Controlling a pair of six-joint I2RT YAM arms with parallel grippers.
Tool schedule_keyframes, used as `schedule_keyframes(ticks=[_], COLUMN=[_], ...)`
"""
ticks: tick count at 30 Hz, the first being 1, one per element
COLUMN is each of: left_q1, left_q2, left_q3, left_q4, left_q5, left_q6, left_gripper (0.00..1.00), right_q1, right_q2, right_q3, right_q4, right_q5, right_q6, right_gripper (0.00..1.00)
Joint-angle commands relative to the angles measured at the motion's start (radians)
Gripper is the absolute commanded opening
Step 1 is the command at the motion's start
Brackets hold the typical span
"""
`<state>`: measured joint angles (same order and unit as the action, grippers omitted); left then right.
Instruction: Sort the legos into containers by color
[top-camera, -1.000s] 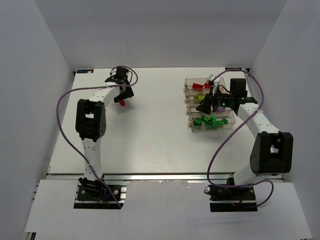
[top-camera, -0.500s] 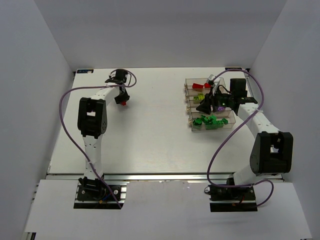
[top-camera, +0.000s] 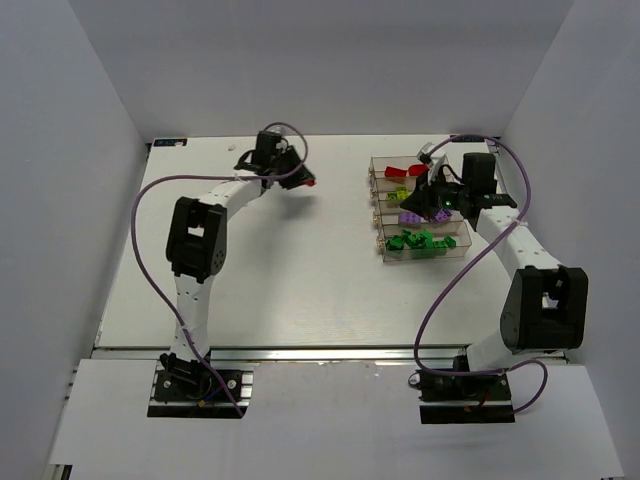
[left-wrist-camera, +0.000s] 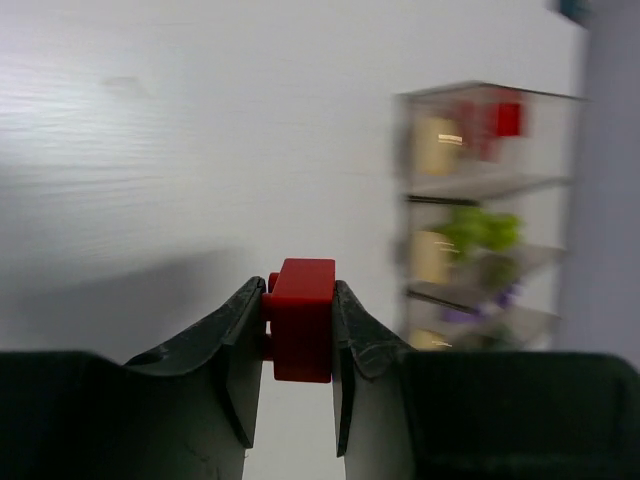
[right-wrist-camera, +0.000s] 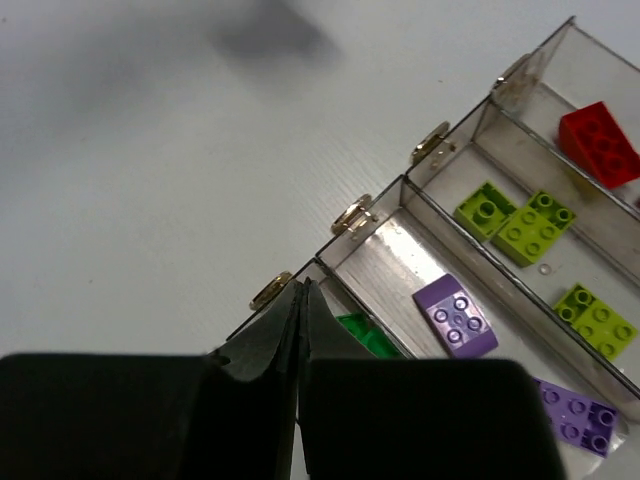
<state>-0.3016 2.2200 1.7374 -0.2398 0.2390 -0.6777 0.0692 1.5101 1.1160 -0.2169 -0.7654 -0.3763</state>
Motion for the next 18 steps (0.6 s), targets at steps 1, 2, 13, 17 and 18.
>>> schedule_keyframes(ticks=[1,2,13,17,18], left_q1=[-0.135,-0.151,-0.266,-0.277,-0.28], left_q2=[0.016,0.048,0.357,0.434,0.44], left_q3=[0.111,0.147,0.537,0.622,0.629], left_q4=[0.305,0.353,0.511,0.488,0.487], left_q5=[0.227,0.223,-0.006,-0.104,-0.115], left_q6=[-0.137,-0.178,-0.224,-0.195,-0.189], left_gripper=[0.0,0.0,0.0,0.02,0.02], right_q1=[-0.015,-0.019,-0.111,-0.134,-0.14], right_q2=[-0.056,-0.062,-0.137,-0.162,-0.165], right_q3=[0.005,0.005,-0.042,-0.068,-0.073], right_q4=[0.096,0.105,0.154,0.155,0.157], right_q5=[0.078,0.089,0.097,0.069,0.066], right_q6=[0.082,0.094,0.151,0.16,0.16], right_gripper=[0.0,0.0,0.01,0.02,0.02])
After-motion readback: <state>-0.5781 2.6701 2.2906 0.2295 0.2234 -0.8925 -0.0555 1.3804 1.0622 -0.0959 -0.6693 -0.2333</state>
